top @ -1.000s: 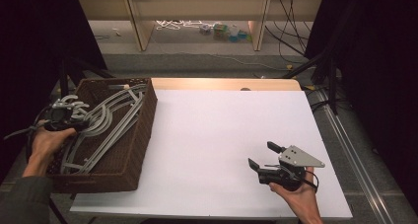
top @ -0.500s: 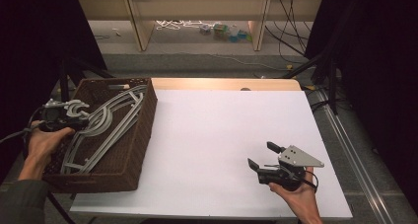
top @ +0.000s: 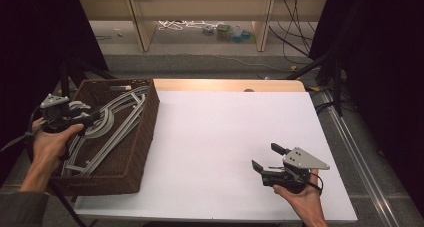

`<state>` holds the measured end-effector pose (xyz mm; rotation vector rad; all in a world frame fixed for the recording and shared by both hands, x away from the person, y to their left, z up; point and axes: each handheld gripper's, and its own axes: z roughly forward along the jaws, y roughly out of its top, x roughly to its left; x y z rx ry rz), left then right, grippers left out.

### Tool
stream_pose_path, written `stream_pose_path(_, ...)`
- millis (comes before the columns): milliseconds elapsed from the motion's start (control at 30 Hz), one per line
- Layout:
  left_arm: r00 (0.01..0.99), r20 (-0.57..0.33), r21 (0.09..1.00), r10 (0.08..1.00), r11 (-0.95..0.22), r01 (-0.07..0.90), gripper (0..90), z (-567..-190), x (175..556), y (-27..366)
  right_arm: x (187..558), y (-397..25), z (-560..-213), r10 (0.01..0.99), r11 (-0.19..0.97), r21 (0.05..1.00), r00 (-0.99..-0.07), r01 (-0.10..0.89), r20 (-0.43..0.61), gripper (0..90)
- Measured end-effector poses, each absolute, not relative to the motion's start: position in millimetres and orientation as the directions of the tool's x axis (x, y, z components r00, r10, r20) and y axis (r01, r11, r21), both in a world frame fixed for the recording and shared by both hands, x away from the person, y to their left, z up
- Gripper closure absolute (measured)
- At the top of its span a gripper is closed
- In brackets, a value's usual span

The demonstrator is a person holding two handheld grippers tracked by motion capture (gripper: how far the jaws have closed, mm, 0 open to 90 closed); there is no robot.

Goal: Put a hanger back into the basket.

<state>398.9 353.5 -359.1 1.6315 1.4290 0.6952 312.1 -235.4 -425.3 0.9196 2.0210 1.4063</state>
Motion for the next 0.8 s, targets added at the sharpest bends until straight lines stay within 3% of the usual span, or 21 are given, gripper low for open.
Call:
stream_pose_path(100,0.245,-0.145,0.885,0.959,0.015,0.465,21.4,-356.7,389.1,339.5,311.0,-234.8,-424.7,0.764,0.235,0.937,-0.645,0.26,-0.013,17.4)
stream_pose_path(367,0.324,-0.194,0.925,0.926,0.062,0.375,22.3,-352.9,363.1,298.0,311.6,-232.1,-426.5,0.761,0.215,0.945,-0.649,0.247,-0.003,17.4)
stream_pose_path(800,0.443,-0.201,0.936,0.874,0.038,0.351,21.7,-363.6,340.8,244.4,310.1,-231.9,-425.1,0.766,0.219,0.945,-0.643,0.244,-0.011,17.4)
